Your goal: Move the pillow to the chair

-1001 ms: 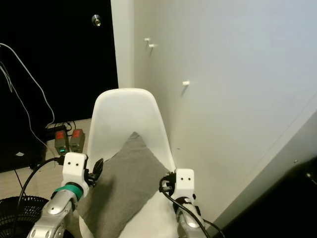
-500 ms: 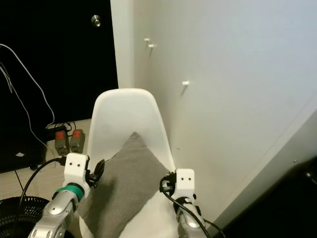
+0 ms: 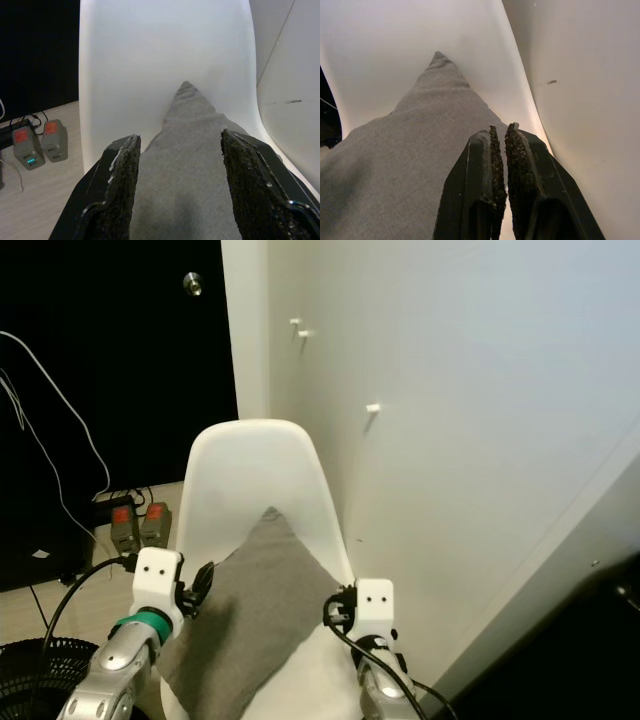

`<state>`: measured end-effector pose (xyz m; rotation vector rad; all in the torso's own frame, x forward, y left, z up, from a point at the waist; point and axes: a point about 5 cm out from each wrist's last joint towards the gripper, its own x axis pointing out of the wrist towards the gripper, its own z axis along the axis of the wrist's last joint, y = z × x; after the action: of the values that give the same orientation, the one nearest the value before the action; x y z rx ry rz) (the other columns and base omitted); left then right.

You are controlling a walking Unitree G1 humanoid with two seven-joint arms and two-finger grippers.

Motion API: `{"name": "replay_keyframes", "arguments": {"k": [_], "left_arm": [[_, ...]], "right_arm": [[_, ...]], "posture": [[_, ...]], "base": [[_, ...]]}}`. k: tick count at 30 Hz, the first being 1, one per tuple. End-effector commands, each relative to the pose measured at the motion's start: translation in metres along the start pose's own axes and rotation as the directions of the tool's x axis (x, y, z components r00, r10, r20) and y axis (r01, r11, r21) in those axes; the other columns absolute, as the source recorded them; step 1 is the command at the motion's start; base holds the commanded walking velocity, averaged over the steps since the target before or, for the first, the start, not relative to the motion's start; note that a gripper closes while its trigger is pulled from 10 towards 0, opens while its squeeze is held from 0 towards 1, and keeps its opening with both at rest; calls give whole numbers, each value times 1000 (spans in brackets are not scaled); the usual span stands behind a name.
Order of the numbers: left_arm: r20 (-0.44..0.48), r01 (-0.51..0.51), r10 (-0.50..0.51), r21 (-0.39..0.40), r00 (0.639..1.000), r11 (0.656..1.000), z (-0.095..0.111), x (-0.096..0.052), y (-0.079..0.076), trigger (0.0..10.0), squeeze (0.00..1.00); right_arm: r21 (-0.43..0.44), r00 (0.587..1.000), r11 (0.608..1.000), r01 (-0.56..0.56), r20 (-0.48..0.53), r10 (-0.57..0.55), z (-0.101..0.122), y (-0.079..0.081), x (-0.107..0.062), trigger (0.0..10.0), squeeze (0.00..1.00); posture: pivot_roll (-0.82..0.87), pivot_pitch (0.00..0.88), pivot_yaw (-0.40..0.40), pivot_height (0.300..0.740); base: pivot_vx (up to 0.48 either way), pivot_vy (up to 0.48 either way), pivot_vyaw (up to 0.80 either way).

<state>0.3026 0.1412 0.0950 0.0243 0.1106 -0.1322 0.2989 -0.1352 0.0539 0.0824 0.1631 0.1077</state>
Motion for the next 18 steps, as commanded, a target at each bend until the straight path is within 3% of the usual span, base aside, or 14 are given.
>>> {"name": "replay_keyframes", "arguments": {"k": [1,18], "left_arm": [[-17,-1,1,9,1000,1000,-4,0,1,10000,0],[-22,-4,4,14,1000,1000,-5,-1,3,10000,0]], "right_arm": [[1,1000,1000,8,-14,-8,-4,-1,-1,10000,0],[8,1000,1000,7,-17,-6,-6,2,-1,10000,0]], "posture": [[-76,0,54,740],[-71,4,55,740]], "base": [[0,0,0],[0,0,0]]}}
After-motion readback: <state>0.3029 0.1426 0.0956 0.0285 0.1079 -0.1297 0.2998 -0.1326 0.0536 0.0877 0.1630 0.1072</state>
